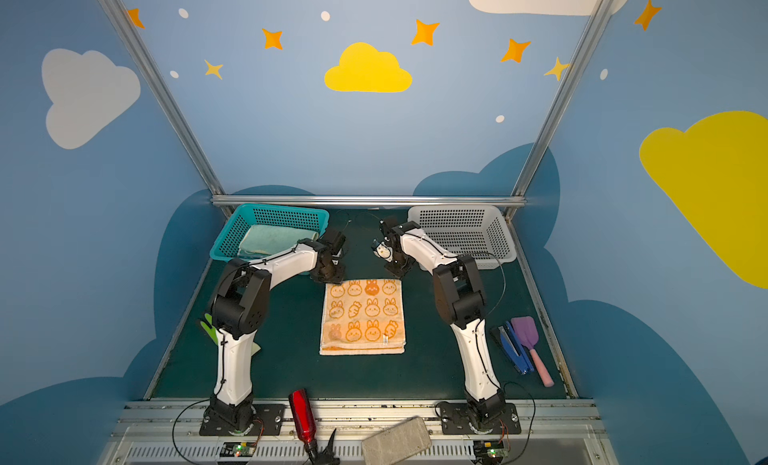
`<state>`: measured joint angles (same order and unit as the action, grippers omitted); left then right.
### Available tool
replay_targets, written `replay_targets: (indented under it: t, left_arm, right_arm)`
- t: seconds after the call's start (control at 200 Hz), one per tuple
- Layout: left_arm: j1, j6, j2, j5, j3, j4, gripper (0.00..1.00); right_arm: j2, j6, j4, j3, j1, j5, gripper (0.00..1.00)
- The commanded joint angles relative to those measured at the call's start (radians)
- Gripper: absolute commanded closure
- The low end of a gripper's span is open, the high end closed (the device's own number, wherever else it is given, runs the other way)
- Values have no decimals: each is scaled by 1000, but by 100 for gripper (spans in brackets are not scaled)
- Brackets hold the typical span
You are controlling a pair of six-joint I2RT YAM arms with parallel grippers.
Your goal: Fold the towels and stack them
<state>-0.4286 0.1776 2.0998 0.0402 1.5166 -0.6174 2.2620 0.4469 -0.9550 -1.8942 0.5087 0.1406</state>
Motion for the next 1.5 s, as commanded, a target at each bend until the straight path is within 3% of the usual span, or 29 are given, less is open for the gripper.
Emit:
replay_targets:
  t: [0.0,0.215,0.466,0.721,0.946,1.247,1.297,1.492]
  left_arm:
    - [11,-12,-27,25,-17,-33,49]
    - [11,-13,-33,3,-25,-25,44]
    - [13,-7,-42,-11,-30,-15,38]
    - [13,-13,-53,-34,-25,-15,36]
    - [12,-15,-52,-40,-28,-15,35]
    - [13,-19,-64,-40,-32,-19,35]
    - [12,-21,-66,-40,-32,-21,35]
    - [12,-26,-72,-42,-35,-38,35]
  right_arm:
    - [16,-37,-37,-22,-46,18,60]
    - [-33,-1,-10,25,-87,-42,60]
    - [-119,113,90,133,-17,-152,60]
    - [-24,124,33,47,11,-138,60]
    - [0,147,25,60,17,-183,60]
    - [66,144,-11,44,24,-158,61]
    - [71,145,-14,49,24,-159,64]
    - [80,145,-53,58,24,-193,96]
